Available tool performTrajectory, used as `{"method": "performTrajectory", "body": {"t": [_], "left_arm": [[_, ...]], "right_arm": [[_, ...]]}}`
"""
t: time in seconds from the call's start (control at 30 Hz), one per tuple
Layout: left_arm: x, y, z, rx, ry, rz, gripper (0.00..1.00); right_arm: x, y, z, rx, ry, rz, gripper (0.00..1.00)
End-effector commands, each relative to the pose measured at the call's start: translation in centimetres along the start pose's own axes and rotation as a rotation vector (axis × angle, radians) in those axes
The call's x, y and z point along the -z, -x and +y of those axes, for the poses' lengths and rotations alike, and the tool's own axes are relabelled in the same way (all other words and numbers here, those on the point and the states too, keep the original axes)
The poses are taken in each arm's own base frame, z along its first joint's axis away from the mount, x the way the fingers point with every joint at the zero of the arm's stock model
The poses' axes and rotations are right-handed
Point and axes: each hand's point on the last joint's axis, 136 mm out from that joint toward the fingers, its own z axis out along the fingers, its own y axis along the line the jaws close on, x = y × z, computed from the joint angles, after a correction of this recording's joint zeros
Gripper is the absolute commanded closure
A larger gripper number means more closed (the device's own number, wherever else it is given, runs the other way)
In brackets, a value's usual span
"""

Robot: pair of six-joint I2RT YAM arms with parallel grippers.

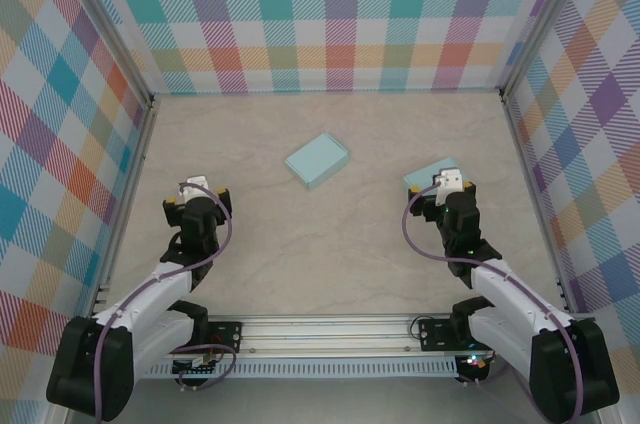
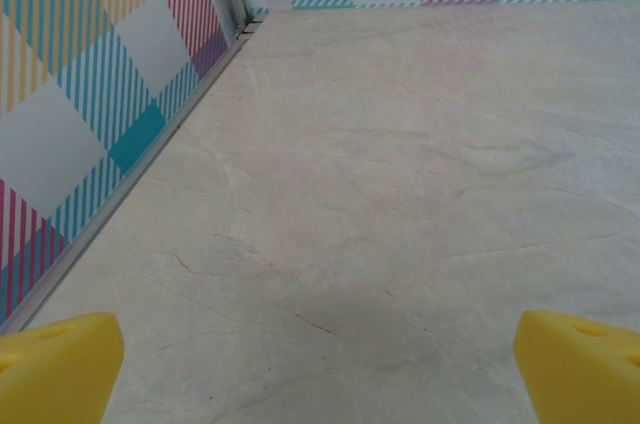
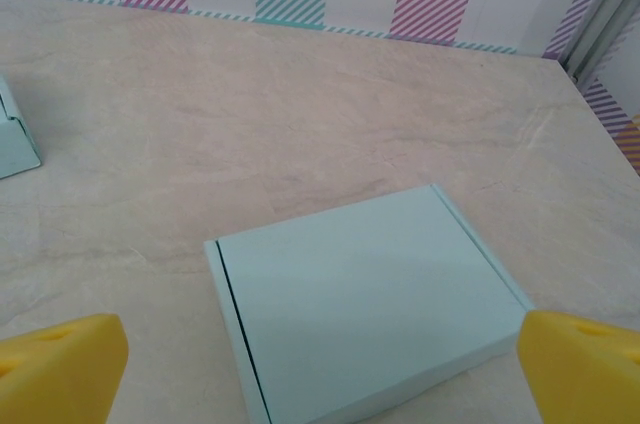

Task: Fold the paper box

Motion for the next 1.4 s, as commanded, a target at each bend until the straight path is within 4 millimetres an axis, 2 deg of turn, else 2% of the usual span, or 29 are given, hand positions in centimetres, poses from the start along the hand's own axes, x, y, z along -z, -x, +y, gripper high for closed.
{"method": "performTrajectory", "body": {"t": [0.0,0.33,0.47,0.57,0.9,0.97,1.03,1.1,1.2,1.37], "left_arm": [[-0.2,1.7,-0.5,0.065,-0.049,-0.088,0.00],[-0.9,1.2,-0.8,0.075,-0.061,-0.114,0.00],[-1.6,2.0,-2.0,0.103,-0.115,-0.156,0.00],[-2.6,1.8,-3.2,0.104,-0.149,-0.163,0.00],[-5.4,-0.9,-6.9,-0.001,-0.256,-0.098,0.00],[-5.5,-1.3,-6.6,0.020,-0.268,-0.084,0.00],[-6.5,-1.7,-7.2,0.010,-0.279,-0.070,0.00],[-7.3,-2.0,-7.3,0.019,-0.308,0.006,0.00],[-8.5,-2.1,-6.5,0.062,-0.276,0.050,0.00],[-8.7,-2.2,-6.2,0.081,-0.278,0.066,0.00]], "right_arm": [[0.0,1.5,0.2,-0.020,0.026,-0.066,0.00],[0.1,1.3,-0.3,-0.036,0.026,-0.072,0.00],[-0.1,1.2,-0.5,-0.045,0.027,-0.072,0.00],[-0.3,1.2,-0.7,-0.050,0.025,-0.073,0.00],[-0.8,1.0,-1.3,-0.060,0.021,-0.077,0.00],[-1.0,0.9,-1.4,-0.064,0.020,-0.079,0.00],[-1.3,0.8,-1.5,-0.073,0.025,-0.089,0.00],[-1.7,0.5,-1.7,-0.090,0.034,-0.097,0.00],[-2.2,0.8,-2.0,-0.114,0.048,-0.132,0.00],[-3.5,0.6,-1.4,-0.102,0.109,-0.155,0.00]]}}
